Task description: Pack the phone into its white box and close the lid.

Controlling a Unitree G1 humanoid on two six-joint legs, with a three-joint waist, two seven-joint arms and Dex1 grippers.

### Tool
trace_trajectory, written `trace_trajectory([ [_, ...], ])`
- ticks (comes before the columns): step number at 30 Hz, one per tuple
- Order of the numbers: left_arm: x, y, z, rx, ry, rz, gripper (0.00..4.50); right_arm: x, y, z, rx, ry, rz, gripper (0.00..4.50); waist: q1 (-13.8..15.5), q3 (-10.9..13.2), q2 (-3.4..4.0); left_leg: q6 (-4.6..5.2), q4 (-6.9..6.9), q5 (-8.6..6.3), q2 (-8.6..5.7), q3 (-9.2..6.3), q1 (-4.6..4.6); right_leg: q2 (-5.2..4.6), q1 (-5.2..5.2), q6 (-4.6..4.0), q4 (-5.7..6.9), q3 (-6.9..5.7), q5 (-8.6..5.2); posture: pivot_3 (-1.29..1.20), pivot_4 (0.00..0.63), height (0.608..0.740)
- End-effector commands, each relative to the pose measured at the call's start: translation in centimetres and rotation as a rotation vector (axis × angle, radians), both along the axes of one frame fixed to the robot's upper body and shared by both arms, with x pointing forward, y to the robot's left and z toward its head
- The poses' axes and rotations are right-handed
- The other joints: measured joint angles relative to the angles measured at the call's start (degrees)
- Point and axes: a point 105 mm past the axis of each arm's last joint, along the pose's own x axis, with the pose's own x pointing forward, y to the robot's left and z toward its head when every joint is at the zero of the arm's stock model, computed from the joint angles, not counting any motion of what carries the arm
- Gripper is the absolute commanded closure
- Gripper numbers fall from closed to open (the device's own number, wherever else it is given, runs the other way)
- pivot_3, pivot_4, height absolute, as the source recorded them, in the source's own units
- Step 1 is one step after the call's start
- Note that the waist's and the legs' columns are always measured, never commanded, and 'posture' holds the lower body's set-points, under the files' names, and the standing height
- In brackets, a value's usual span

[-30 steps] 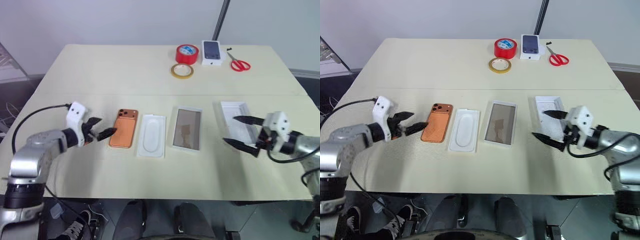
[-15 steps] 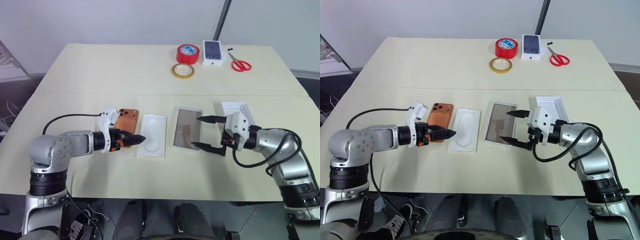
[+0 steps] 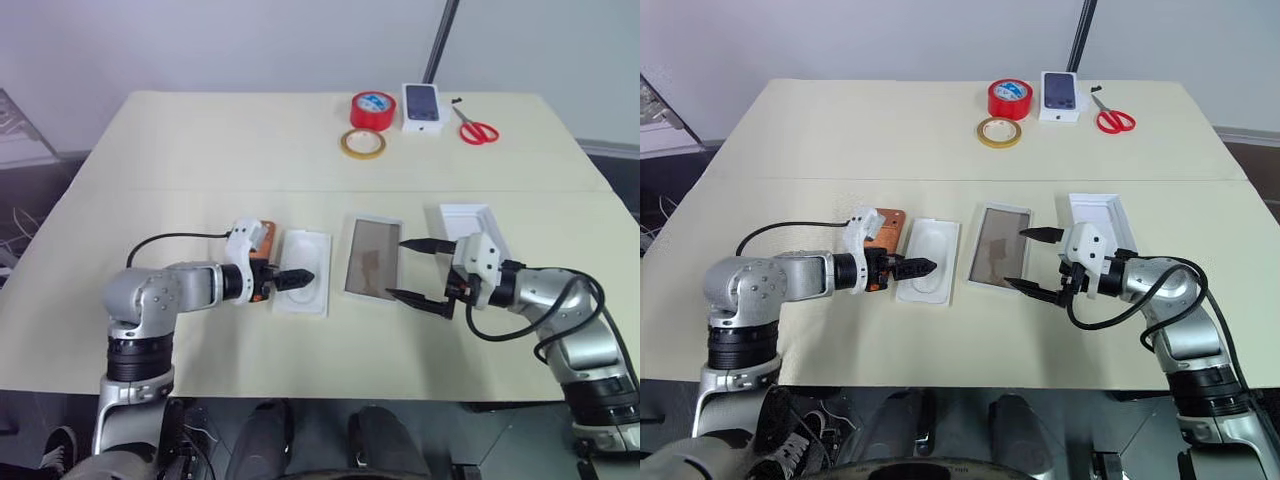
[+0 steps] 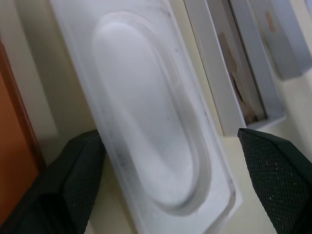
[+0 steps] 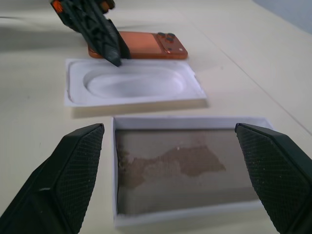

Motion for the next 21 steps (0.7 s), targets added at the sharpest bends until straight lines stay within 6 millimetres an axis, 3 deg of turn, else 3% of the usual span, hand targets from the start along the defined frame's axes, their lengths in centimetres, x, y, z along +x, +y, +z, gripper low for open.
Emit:
trace_trajectory([
  [1, -0.6, 0.4, -2.8, 0.038, 0.151, 0.044, 1.45, 0.1, -0.6, 1.0, -0.001, -0.057, -0.02, 0.0, 0.3, 0.0, -0.01, 0.0, 0.01, 0.0, -0.02, 0.0, 0.0, -0.02, 0.01, 0.0, -0.01, 0.01, 0.0, 0.0, 0.15, 0.74],
  [7, -0.8, 0.2, -3.7, 0.02, 0.215, 0.082, 4.41, 0.1, -0.6, 1.1, -0.001, -0.067, -0.026, 0.0, 0.9, 0.0, 0.0, 0.0, 0.0, 0.0, -0.04, 0.02, 0.0, -0.04, 0.0, 0.02, -0.02, 0.03, -0.01, 0.0, 0.15, 0.74],
  [12, -0.6, 0.3, -3.7, -0.001, 0.225, 0.118, 4.47, 0.1, -0.4, 1.2, 0.006, -0.068, -0.022, 0.0, 0.9, 0.0, -0.01, -0.01, 0.0, 0.0, -0.08, 0.02, 0.0, -0.08, 0.03, 0.02, -0.06, 0.02, -0.01, 0.0, 0.15, 0.74],
  [15, 0.2, 0.5, -2.1, -0.119, 0.198, 0.148, 4.47, -0.4, 0.2, 0.8, 0.012, -0.041, 0.008, 0.0, 1.0, 0.0, -0.02, -0.01, 0.0, 0.0, -0.07, 0.01, 0.0, -0.07, 0.03, 0.02, -0.05, 0.01, -0.01, 0.0, 0.15, 0.74],
  [21, 1.3, 1.6, 0.0, -0.174, 0.143, 0.196, 4.47, -2.1, 2.8, -2.4, -0.042, 0.081, 0.112, 0.0, 0.6, 0.0, -0.09, -0.02, -0.03, 0.0, -0.04, 0.01, -0.02, -0.05, -0.03, 0.02, -0.04, 0.02, -0.01, 0.0, 0.15, 0.74],
])
